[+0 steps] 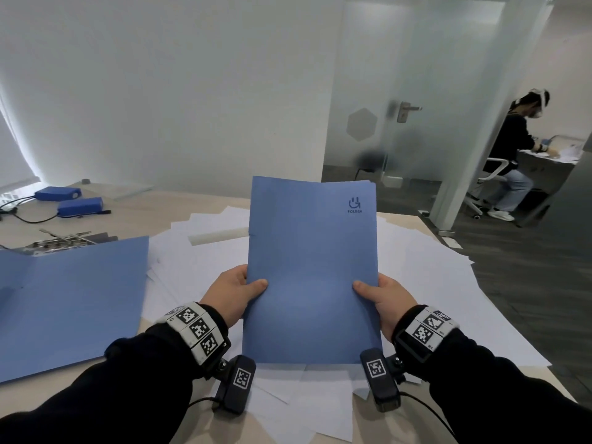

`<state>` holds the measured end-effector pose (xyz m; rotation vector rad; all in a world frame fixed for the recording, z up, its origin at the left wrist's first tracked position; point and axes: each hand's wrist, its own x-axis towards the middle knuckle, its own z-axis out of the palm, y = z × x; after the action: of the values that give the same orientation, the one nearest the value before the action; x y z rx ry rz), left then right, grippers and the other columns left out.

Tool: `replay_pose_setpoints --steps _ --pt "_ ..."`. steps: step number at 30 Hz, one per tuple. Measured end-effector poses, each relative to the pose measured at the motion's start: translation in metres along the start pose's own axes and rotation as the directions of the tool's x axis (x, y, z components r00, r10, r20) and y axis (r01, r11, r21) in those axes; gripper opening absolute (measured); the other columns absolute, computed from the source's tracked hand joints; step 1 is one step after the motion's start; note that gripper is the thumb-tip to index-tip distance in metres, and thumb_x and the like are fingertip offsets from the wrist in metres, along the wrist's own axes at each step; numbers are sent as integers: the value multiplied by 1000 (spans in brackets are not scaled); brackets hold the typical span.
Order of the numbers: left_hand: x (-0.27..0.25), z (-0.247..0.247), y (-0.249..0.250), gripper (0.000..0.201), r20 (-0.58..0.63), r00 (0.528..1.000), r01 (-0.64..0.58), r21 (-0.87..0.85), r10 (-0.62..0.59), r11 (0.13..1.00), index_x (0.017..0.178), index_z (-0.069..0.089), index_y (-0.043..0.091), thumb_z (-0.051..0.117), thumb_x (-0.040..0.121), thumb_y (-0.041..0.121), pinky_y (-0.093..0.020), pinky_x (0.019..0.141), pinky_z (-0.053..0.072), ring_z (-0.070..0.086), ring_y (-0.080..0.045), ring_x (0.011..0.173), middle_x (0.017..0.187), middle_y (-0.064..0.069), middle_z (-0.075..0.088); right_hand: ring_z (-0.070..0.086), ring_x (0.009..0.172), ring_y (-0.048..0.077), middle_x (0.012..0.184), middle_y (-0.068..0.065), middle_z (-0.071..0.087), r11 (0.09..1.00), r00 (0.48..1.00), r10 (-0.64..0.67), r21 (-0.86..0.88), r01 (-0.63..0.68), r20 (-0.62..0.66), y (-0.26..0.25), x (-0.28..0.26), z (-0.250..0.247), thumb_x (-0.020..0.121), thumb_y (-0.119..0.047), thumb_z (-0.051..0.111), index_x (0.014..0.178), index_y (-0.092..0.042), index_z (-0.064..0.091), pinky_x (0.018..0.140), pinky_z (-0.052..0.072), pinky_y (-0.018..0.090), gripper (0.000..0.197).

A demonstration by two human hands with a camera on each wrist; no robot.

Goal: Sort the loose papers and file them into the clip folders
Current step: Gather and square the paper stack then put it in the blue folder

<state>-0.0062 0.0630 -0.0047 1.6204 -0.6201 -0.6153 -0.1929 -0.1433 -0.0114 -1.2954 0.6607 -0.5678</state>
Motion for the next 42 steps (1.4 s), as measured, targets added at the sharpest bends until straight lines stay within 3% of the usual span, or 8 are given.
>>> replay_pose_setpoints --steps 5,10,14,19,26,33,38,42 --pt "-6 -6 7 14 -118 990 -68 128 83 989 105 64 25 66 92 21 -30 57 53 72 -15 73 86 -1 74 68 86 34 99 16 73 996 991 -59 -73 50 -122 3 6 -6 92 -1 59 100 -11 69 87 54 49 16" --pt "-5 -29 13 15 -269 869 -268 449 415 852 82 65 33 67 87 18 -22 69 44 59 -8 70 76 11 64 68 79 28 91 8 74 992 979 -92 -104 74 -182 4 12 -18 91 -1 60 97 -13 69 82 55 42 16" --pt "6 -41 22 20 -183 729 -330 751 660 572 105 65 35 58 85 36 -40 99 39 54 -16 110 114 12 61 70 82 30 88 5 76 982 981 -112 -171 85 -158 3 13 -22 90 -1 62 94 -15 71 84 55 44 17" --pt "20 -49 37 61 -47 960 -43 950 277 309 146 36 39 42 91 65 -41 110 29 47 -16 132 142 12 51 71 87 34 94 11 76 976 988 -116 -198 95 -97 -2 10 -21 89 -1 62 96 -13 71 87 55 48 16" --pt "16 -39 30 21 -4 989 -98 735 149 671 88 61 24 55 94 43 -31 64 44 57 -19 66 70 6 59 71 77 29 90 10 76 975 990 -123 -194 109 -64 -5 7 -19 89 -1 62 98 -10 72 78 56 42 16" --pt "13 -34 10 21 -10 999 -37 386 44 922 90 68 25 51 97 34 -25 52 39 51 -16 52 64 5 61 71 82 33 93 12 76 975 993 -104 -202 91 -57 -1 9 -23 89 -1 62 98 -11 72 82 56 46 17" --pt "17 -42 13 41 -68 989 -61 631 134 773 80 63 15 50 94 51 -32 63 40 49 -20 62 65 2 51 71 79 31 93 13 76 977 996 -86 -196 78 -34 -2 7 -21 89 0 61 101 -8 71 79 56 43 17" --pt "18 -50 28 65 -105 987 43 897 119 440 64 41 17 39 82 80 -30 59 39 50 -19 58 61 3 52 71 80 33 92 13 76 970 996 -91 -229 86 -11 -5 6 -19 89 -2 63 97 -10 72 79 57 44 15"
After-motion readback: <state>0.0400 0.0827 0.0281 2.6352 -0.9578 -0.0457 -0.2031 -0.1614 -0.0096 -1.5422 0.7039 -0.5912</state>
